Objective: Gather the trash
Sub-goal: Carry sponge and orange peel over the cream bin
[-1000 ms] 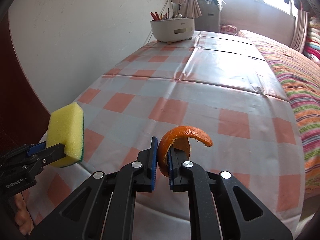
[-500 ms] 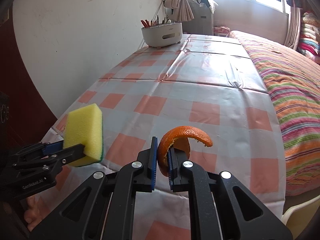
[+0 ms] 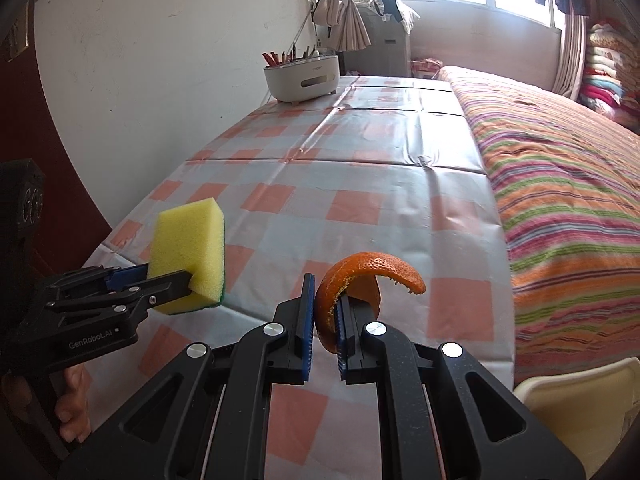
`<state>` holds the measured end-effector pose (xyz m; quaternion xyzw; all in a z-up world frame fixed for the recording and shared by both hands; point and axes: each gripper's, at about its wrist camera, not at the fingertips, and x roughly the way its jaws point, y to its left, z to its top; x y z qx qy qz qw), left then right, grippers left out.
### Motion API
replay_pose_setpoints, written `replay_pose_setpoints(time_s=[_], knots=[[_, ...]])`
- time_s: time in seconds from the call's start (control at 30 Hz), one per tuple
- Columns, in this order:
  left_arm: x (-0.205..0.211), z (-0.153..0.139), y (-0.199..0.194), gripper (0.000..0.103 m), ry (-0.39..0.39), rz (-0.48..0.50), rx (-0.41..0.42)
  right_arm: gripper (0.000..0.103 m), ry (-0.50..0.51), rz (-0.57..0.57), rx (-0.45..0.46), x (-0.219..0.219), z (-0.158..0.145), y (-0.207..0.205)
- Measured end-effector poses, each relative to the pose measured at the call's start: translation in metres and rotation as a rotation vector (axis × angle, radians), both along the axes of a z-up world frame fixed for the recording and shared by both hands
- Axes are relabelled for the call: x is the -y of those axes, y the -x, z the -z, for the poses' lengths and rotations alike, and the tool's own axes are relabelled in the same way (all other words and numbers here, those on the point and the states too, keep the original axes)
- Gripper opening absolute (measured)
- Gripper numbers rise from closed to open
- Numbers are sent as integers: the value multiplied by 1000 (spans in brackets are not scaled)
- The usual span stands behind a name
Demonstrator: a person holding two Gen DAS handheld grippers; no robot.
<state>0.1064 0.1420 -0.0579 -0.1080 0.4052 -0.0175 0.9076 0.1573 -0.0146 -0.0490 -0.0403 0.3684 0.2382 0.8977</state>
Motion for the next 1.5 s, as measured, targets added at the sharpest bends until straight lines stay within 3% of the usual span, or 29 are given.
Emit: replay_pose_setpoints(time_s=[0.77, 1.5], knots=[[94, -7, -5, 41, -21, 158, 25, 10, -11, 150, 16, 110, 0, 33], [177, -11, -3, 41, -26, 300, 26, 11, -85, 326, 19, 201, 0, 57]])
